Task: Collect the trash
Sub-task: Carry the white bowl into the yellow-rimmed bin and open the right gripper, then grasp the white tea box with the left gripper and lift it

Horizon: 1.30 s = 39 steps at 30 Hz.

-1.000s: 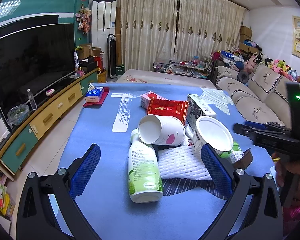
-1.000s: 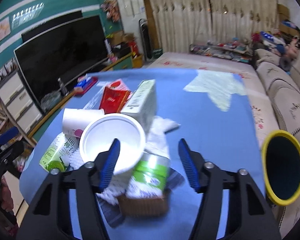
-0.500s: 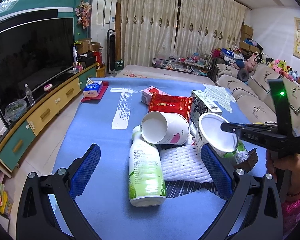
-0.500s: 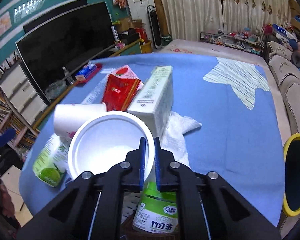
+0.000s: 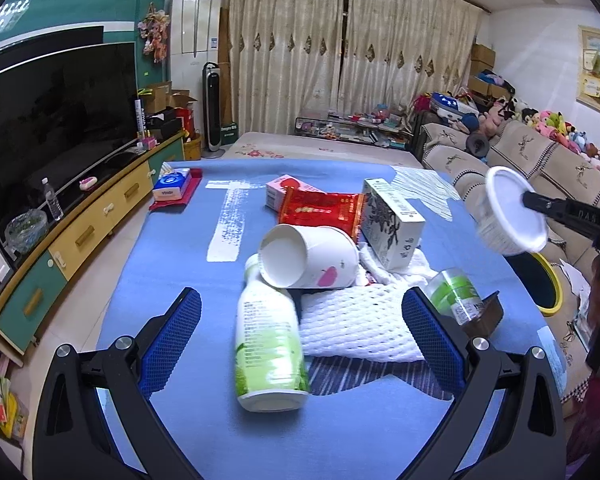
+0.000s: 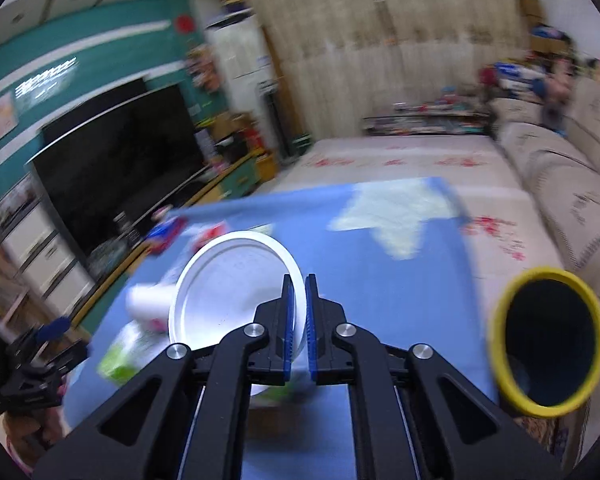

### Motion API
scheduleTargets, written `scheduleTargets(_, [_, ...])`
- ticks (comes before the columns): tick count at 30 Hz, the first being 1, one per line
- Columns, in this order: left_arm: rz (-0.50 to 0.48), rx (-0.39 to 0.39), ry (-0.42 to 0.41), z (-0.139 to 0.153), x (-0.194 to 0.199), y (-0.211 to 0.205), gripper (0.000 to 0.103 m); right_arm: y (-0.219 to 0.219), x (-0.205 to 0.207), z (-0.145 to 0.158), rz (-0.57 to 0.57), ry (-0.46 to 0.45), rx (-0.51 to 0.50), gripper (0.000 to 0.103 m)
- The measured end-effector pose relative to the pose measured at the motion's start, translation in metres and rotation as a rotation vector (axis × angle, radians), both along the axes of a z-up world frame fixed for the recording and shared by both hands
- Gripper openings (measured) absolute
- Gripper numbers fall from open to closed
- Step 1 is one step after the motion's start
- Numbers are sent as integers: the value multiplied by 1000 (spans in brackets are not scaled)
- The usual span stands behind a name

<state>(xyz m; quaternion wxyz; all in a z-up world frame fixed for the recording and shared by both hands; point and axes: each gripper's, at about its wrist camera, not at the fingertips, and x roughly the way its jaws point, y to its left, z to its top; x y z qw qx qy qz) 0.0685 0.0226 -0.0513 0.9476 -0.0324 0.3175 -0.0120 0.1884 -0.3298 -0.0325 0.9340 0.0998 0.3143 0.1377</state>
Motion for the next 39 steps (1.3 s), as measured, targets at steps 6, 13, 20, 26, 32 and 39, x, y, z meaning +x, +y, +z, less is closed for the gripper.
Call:
scheduleTargets(6, [-35, 3, 17, -5, 8, -17, 99, -112, 13, -41, -319, 91, -26, 6])
scheduleTargets(13, [-70, -3, 43, -10, 19, -40, 99, -201, 44, -119, -530, 275, -21, 6])
scheduleTargets(20, [-98, 7, 75, -15, 34, -61, 99, -228, 75, -165, -595, 383, -57, 11])
scheduleTargets(26, [-119, -25, 104, -17, 53, -72, 99, -230, 74, -172, -608, 378, -61, 13])
scheduleTargets(32, [-162, -43, 120, -16, 85, -90, 99, -216, 60, -156, -589, 335, -52, 23])
scheduleTargets(39, [-185, -20, 129, -15, 136, -118, 99, -203, 56, -144, -559, 310, -39, 34])
